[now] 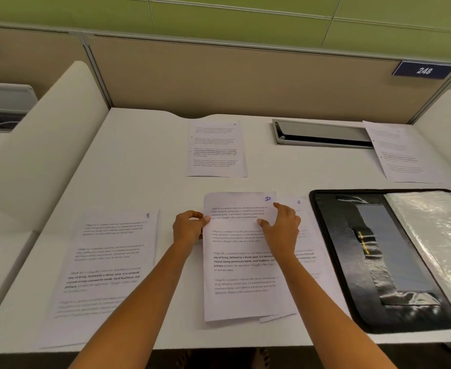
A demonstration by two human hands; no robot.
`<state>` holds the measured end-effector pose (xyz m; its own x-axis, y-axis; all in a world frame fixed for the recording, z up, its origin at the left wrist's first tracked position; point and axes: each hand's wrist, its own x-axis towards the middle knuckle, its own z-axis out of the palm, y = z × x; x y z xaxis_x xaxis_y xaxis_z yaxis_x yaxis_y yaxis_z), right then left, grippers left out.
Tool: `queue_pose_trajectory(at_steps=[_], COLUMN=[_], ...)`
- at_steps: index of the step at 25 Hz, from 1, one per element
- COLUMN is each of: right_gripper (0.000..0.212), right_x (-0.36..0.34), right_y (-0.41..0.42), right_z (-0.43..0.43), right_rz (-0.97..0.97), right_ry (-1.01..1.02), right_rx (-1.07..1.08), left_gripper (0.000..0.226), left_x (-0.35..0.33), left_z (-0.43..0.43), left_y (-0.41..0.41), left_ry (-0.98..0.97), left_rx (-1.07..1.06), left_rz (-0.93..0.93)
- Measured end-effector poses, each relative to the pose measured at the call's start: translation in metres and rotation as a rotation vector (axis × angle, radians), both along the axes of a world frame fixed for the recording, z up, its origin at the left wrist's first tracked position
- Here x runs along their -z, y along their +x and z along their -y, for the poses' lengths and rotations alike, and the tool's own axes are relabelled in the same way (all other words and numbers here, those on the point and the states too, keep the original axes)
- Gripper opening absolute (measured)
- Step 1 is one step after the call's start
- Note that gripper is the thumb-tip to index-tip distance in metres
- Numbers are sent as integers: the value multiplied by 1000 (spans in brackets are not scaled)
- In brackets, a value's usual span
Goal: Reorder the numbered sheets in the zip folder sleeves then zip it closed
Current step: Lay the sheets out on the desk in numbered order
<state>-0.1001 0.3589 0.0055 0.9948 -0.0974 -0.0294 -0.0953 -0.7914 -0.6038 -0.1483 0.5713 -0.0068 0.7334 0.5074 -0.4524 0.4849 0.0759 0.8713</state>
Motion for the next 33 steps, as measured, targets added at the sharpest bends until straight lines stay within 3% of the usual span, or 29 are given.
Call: queue_pose_trajectory(at_steps=[5,10,14,18,20,24,33], right_gripper=[53,49,83,92,93,86,74], right_x=[19,35,45,52,54,56,73], right_y=[-44,-78,-93,-102,-105,-113,-132], right_z=[-53,-92,-107,-111,-112,-123,-148], right_rz=[19,36,19,20,25,20,107], right_ry=[-112,-229,-378,-439,-444,-439,-417], right_rx=[-233,-497,-630,-661,-649,-628,-535], left_gripper=[14,19,28,27,37,51,64], left_x=[9,13,6,10,24,52,64], left_z=[-41,-68,-71,-81,-92,-113,-136], left_y=[-30,-45,-58,-76,-88,-116,-132], left_ry=[29,195,583,1069,1221,1187,1168], left_rx=[-52,24,129,200,178,230,324], left_rz=[-64,-91,1,145,94,-38,-11])
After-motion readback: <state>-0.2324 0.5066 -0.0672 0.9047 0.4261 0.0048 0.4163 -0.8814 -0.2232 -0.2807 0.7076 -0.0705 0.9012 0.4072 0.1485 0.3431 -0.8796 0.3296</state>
